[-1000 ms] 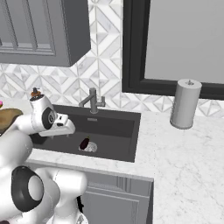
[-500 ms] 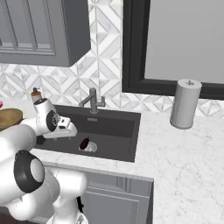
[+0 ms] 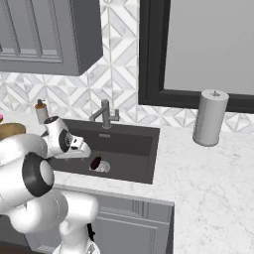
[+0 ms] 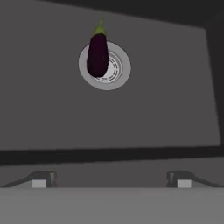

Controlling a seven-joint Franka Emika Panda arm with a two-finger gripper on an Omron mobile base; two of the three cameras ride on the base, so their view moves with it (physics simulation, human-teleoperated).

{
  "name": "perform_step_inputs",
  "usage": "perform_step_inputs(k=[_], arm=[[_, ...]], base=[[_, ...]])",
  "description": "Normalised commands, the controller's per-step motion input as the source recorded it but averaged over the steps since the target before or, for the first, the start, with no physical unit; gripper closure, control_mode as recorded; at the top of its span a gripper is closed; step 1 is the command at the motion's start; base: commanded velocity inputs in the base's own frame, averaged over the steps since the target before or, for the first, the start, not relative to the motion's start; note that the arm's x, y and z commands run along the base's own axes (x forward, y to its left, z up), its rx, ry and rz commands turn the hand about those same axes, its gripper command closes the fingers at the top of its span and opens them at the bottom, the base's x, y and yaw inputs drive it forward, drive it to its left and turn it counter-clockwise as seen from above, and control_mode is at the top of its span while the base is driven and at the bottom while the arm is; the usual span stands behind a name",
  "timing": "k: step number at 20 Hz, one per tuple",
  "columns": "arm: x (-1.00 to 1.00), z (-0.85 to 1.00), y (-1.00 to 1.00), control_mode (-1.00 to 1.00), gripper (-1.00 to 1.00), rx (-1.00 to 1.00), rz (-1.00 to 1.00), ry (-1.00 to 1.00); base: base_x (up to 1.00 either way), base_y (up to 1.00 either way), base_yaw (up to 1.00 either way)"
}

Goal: Pick the eggplant from the sink and place it in the bowl. Then pick the bowl and place it in the microwave. Then close the microwave door and press the start button.

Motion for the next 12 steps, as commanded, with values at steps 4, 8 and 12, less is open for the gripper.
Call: perform_step_inputs(k=[4, 8, 12], arm=[[0.42, -0.22, 0.00, -1.00, -1.00, 0.00, -0.04, 0.00], [0.35, -0.32, 0.00, -1.00, -1.00, 0.00, -0.04, 0.00], [0.27, -0.35, 0.00, -1.00, -1.00, 0.00, -0.04, 0.00]], base=[[0.00, 0.00, 0.00], [0.00, 0.00, 0.00], [0.00, 0.00, 0.00]])
